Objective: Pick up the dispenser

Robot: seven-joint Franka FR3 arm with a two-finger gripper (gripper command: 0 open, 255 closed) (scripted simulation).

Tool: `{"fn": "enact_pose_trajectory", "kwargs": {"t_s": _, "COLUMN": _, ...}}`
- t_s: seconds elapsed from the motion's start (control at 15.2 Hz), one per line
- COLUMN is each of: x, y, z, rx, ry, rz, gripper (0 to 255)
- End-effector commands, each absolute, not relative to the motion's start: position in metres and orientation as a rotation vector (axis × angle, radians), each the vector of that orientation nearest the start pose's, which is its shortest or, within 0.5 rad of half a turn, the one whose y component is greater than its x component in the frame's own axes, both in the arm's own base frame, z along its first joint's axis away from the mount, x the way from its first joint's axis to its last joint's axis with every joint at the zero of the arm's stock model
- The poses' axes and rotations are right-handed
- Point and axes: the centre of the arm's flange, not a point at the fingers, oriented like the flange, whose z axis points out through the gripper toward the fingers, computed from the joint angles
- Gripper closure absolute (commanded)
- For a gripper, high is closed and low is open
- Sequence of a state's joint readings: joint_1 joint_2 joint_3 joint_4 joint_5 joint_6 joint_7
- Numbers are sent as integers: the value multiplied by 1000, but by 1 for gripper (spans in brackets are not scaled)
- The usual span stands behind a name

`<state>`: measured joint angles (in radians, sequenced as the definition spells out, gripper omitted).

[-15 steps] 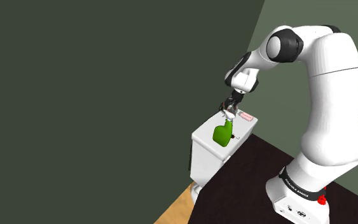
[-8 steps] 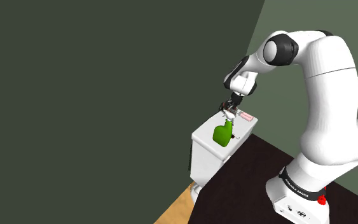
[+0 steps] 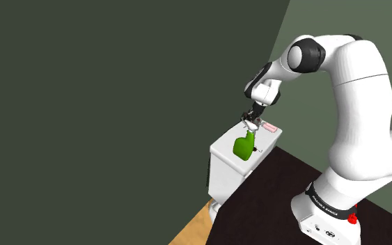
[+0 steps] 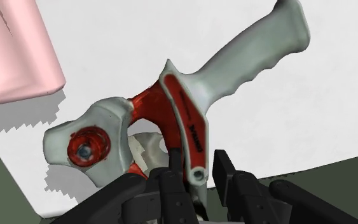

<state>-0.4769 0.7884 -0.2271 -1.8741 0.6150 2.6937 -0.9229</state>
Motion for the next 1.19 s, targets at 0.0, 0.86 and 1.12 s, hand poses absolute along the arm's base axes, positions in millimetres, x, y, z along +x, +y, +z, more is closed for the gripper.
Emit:
{"fn": "enact_pose_trajectory", "kwargs": {"t_s": 0.0, "x": 465, "y": -412, "z": 101, "rx": -3080, "ry": 397, "rz": -223, "gripper": 255}}
{"fn": "enact_pose_trajectory", "kwargs": {"t_s": 0.86, "x": 465, "y": -412, "z": 170, "rx": -3080, "ry": 397, "rz": -223, "gripper": 255}}
{"fn": "enact_pose_trajectory", "kwargs": {"t_s": 1.12, "x": 465, "y": -412, "z": 181, "rx": -3080, "ry": 397, "rz": -223, "gripper": 255}}
